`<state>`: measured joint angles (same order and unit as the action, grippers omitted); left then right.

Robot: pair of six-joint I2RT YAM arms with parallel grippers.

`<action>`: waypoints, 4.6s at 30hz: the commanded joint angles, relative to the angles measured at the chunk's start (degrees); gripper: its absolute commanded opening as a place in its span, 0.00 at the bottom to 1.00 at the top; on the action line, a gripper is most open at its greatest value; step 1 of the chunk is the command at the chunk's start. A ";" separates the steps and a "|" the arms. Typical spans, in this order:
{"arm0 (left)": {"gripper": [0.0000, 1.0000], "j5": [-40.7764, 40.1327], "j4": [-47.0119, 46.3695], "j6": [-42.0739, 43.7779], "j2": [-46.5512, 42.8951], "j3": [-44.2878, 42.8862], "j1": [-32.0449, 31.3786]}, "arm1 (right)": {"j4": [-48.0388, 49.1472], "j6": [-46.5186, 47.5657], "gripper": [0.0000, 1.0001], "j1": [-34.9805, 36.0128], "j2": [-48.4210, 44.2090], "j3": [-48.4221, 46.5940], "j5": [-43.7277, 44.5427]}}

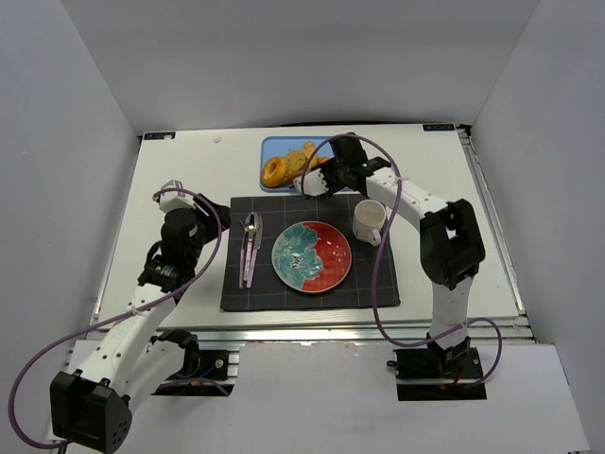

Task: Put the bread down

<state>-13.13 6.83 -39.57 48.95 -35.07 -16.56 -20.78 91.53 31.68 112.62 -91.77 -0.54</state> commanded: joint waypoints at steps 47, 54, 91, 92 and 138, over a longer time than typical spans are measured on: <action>0.67 -0.15 -2.08 -0.51 0.97 -0.52 0.12 | 2.85 -2.40 0.05 -2.24 -13.90 4.84 -0.87; 0.67 0.47 -3.05 -0.24 2.47 -0.88 0.12 | 0.48 -4.16 0.05 -2.06 -21.64 13.09 -2.89; 0.67 1.26 -3.58 -0.59 2.91 -1.14 0.12 | -18.16 -7.68 0.44 1.72 -46.96 30.33 -14.93; 0.67 1.26 -3.58 -0.59 2.91 -1.23 0.12 | -18.16 -7.68 0.44 1.72 -46.96 30.07 -14.93; 0.67 1.70 -6.04 -1.12 3.17 -0.70 0.12 | 12.78 3.66 0.46 -4.26 -2.32 5.72 3.35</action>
<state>-11.94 1.65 -40.56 52.18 -35.07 -16.56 -10.63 93.58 27.29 110.28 -83.57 1.80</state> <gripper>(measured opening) 0.667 0.463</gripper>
